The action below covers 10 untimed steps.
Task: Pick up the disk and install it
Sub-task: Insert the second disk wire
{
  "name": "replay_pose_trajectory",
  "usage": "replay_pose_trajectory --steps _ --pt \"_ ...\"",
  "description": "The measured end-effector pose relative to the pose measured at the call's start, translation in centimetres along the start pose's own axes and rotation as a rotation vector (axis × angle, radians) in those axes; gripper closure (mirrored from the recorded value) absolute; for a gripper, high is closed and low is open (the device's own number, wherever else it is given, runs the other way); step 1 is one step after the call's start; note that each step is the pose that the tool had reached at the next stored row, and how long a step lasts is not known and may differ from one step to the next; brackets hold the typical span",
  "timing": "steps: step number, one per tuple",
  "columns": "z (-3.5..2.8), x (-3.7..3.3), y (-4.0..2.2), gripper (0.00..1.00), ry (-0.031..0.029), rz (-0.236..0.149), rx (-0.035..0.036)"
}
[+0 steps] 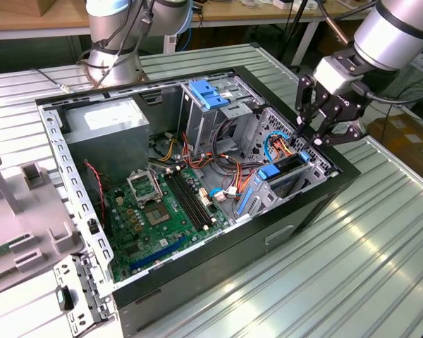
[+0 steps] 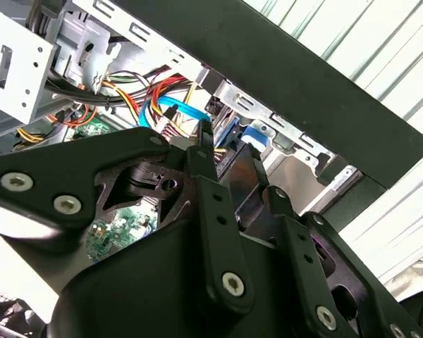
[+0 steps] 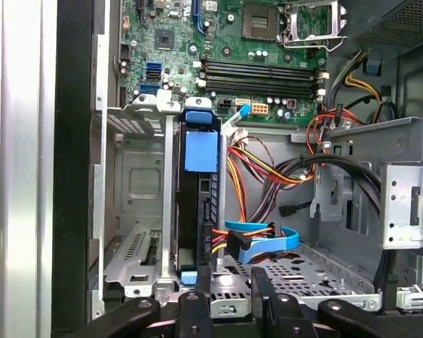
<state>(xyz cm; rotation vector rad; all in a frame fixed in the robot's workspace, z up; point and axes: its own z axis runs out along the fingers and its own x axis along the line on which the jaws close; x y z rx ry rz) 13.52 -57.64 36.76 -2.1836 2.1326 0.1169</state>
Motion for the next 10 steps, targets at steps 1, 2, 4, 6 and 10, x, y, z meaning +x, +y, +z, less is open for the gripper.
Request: replay_pose_trajectory --steps 1,2,4,6,10 --pt "-0.21 -0.05 0.63 0.64 -0.0063 0.0 0.0001" --pt "-0.11 -0.06 1.75 0.64 -0.0143 0.0 0.0004" --pt "0.07 -0.03 1.77 0.64 -0.015 0.0 0.0004" --pt "0.4 0.06 1.79 0.64 -0.0152 0.0 0.0002" --pt "0.46 0.07 1.8 0.64 -0.0151 0.0 0.0002"
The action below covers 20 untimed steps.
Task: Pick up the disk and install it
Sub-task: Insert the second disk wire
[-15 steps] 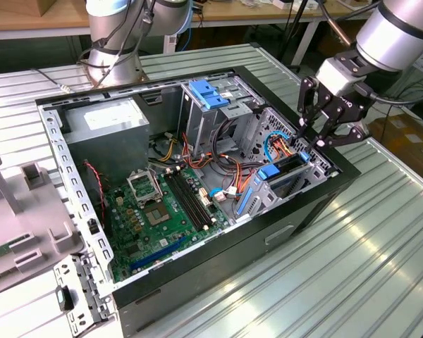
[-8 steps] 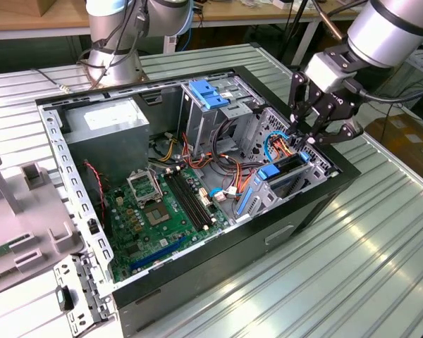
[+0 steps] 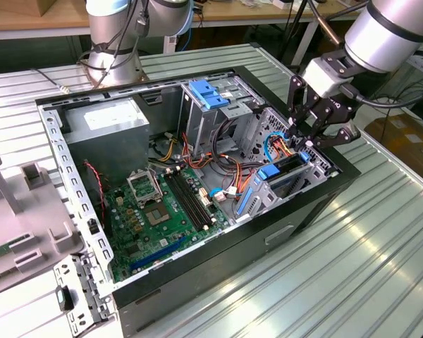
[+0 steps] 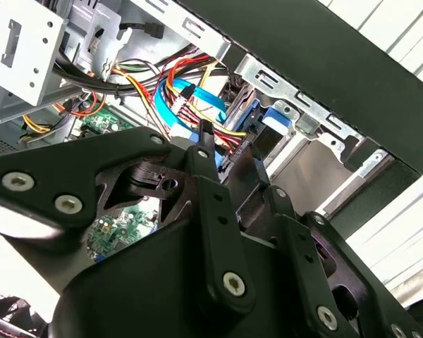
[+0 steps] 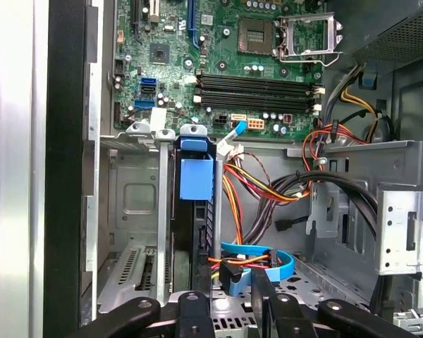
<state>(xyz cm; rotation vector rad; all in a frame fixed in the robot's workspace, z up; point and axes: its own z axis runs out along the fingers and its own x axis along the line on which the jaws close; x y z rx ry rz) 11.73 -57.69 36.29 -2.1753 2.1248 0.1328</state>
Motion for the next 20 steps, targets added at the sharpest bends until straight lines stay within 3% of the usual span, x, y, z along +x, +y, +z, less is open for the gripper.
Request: replay_pose_trajectory --steps 3,5,15,20 --pt "0.01 0.0 0.0 0.72 0.0 0.0 0.0" --pt "0.02 0.0 0.0 0.84 -0.0001 0.0 0.0" --pt "0.07 0.02 0.0 0.84 -0.0002 0.0 0.0" --pt "-0.02 0.59 0.16 0.84 -0.0001 0.0 0.0"
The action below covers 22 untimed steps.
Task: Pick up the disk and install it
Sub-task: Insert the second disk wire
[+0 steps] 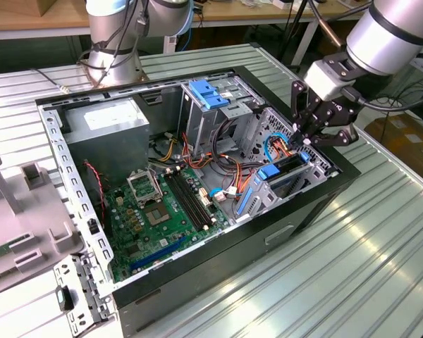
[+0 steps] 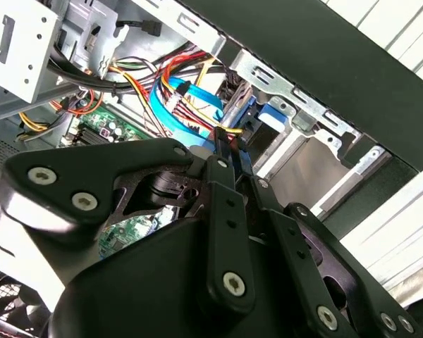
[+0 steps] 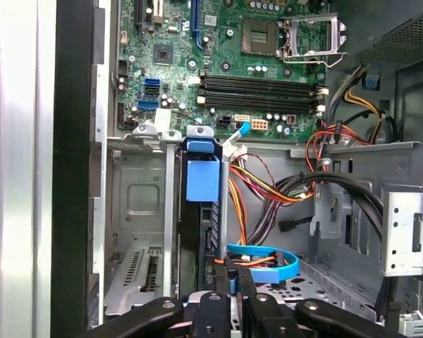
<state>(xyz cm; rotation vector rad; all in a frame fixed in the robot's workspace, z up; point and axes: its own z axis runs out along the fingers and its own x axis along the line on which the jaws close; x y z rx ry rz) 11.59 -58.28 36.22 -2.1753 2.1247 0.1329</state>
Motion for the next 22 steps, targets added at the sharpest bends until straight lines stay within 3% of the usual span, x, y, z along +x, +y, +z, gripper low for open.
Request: replay_pose_trajectory --steps 8,12,16,22 --pt "-0.15 1.34 0.49 0.84 0.0 0.0 0.0" --pt "-0.08 1.68 0.68 0.84 -0.0003 0.0 0.0" --pt "0.02 1.61 0.92 0.84 0.0003 0.0 0.0" --pt "0.29 0.96 1.18 0.84 -0.0003 0.0 0.0"
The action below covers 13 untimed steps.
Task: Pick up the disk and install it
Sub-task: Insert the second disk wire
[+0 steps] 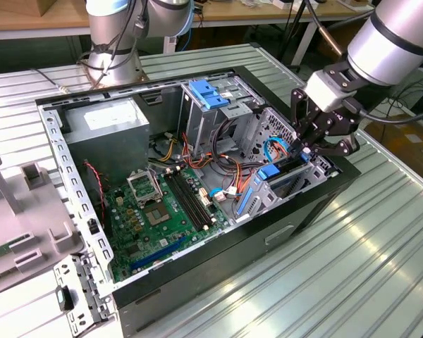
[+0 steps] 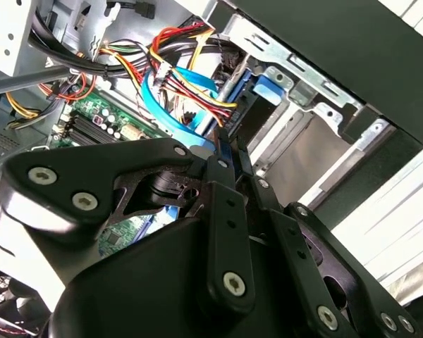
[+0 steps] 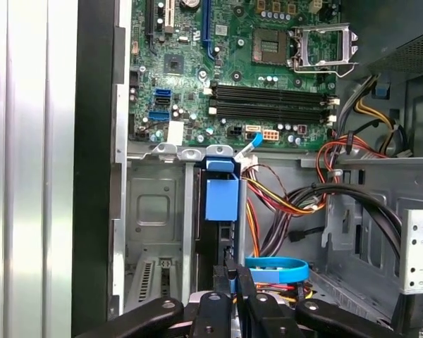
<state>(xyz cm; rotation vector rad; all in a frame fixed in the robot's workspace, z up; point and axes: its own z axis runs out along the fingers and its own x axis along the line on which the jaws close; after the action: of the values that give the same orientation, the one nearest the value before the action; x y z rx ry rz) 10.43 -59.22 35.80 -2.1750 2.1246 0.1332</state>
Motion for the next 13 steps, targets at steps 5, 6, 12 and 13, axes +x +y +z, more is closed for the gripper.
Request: replay_pose_trajectory --steps 5,6,12,13 --pt "0.38 -0.06 0.16 0.84 -0.0001 0.0 0.0" --pt "0.48 -0.04 0.18 0.84 -0.0002 0.0 0.0" --pt "0.97 0.02 0.27 0.84 -0.0005 0.0 0.0" --pt "1.03 0.02 0.29 0.84 -0.0006 0.0 0.0001"
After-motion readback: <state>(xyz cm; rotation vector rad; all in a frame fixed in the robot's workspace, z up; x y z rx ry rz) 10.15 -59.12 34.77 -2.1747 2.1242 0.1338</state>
